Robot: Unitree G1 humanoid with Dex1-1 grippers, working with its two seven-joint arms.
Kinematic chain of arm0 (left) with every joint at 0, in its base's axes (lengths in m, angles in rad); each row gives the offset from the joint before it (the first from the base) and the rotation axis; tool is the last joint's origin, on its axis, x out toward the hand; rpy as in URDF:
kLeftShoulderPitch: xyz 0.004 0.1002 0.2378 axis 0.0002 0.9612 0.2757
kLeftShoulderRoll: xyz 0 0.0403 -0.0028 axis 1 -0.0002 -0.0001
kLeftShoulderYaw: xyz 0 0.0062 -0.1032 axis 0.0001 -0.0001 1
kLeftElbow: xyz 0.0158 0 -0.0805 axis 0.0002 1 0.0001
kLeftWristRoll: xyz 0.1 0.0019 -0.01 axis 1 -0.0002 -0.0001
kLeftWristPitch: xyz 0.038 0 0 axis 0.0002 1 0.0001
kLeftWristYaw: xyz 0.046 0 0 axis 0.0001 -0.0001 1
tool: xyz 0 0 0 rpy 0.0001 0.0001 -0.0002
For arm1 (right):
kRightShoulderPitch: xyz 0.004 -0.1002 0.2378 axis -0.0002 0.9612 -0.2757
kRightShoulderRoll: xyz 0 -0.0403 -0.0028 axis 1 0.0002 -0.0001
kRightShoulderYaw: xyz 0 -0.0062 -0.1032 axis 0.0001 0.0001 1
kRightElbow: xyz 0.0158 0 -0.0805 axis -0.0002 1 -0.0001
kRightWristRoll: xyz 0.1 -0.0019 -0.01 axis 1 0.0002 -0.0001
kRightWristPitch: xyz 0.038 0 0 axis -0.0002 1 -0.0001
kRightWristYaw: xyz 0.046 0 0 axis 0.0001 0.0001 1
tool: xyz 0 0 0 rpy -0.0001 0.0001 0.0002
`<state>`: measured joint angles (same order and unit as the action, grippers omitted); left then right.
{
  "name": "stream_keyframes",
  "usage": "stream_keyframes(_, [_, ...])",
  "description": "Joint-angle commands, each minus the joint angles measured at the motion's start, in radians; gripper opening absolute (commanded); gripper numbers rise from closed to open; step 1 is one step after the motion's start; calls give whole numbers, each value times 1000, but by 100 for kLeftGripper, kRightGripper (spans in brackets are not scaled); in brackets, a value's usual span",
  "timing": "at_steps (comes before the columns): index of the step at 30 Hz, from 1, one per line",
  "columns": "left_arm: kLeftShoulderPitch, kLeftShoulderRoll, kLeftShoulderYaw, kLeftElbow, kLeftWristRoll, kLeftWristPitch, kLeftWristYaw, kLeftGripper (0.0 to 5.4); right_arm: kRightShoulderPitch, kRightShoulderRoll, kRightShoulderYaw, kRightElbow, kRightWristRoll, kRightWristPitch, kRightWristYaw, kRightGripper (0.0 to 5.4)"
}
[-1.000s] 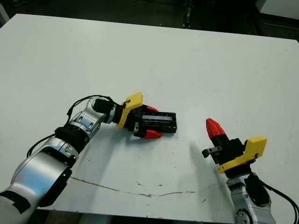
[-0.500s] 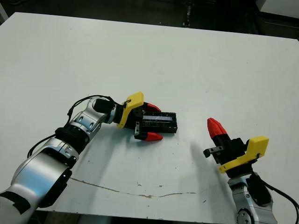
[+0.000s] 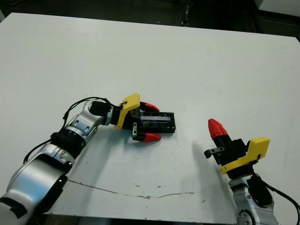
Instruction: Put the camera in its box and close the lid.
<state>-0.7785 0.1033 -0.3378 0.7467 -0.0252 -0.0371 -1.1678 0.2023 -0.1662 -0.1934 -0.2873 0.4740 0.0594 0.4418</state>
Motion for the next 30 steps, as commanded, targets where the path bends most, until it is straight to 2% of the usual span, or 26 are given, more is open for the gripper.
stream_keyframes(1, [80, 47, -34, -38, 43, 18, -3, 539, 11, -9, -3, -17, -6, 15, -21, 0])
stream_keyframes(6, [106, 121, -11, -85, 28, 25, -11, 539, 7, -17, -5, -12, 19, 24, -4, 0])
stream_keyframes(10, [132, 183, 24, -100, -1, 28, -20, 539, 4, -19, -3, -6, 7, 2, 5, 0])
stream_keyframes(21, [212, 348, 109, -171, -61, 90, -13, 539, 0, -18, -2, -3, 2, 0, 14, 0])
stream_keyframes(27, [221, 425, 139, -196, -95, 87, -67, 539, -3, -19, -1, 0, 0, -7, 26, 0])
stream_keyframes(30, [183, 489, 123, -207, -94, 116, -160, 539, -2, -18, -2, -2, -6, -5, 21, 0])
